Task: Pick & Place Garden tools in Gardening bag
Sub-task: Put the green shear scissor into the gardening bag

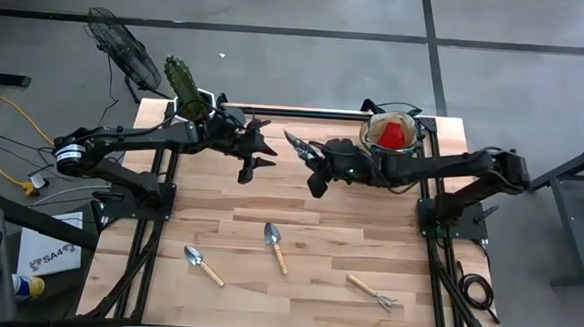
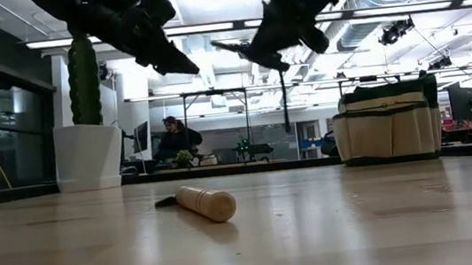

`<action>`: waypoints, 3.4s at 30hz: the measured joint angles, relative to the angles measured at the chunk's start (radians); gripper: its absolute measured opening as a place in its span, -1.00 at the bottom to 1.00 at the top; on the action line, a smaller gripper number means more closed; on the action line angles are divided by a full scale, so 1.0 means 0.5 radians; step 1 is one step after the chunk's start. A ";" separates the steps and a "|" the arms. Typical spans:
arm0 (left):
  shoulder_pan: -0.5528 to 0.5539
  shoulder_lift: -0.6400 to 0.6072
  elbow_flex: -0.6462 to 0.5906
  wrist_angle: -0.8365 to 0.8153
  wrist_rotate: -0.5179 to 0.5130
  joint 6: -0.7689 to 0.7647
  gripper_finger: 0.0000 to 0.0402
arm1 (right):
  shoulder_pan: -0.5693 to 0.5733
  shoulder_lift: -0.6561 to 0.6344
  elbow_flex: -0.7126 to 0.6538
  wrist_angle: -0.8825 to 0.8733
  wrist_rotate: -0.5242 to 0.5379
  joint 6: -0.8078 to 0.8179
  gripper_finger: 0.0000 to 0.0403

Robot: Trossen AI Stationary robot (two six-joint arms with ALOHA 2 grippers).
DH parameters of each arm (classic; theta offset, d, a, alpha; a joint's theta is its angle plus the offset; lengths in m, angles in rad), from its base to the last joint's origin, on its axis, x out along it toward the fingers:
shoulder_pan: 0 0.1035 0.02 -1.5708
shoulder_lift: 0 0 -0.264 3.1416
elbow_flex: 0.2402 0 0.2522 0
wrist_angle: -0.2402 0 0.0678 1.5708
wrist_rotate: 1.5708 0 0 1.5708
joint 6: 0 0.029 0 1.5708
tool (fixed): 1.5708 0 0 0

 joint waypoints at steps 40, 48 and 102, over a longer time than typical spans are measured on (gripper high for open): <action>-0.005 0.000 0.000 0.577 0.285 -0.049 -0.36 | 0.002 -0.015 0.001 1.337 -0.654 -0.481 -0.83; -0.114 0.001 0.000 0.578 0.059 0.130 -0.36 | 0.006 -0.016 0.001 1.455 -0.742 -0.459 -0.83; -0.240 -0.008 0.016 0.690 -0.026 0.118 -0.99 | 0.011 -0.016 0.001 1.422 -0.764 -0.482 -0.83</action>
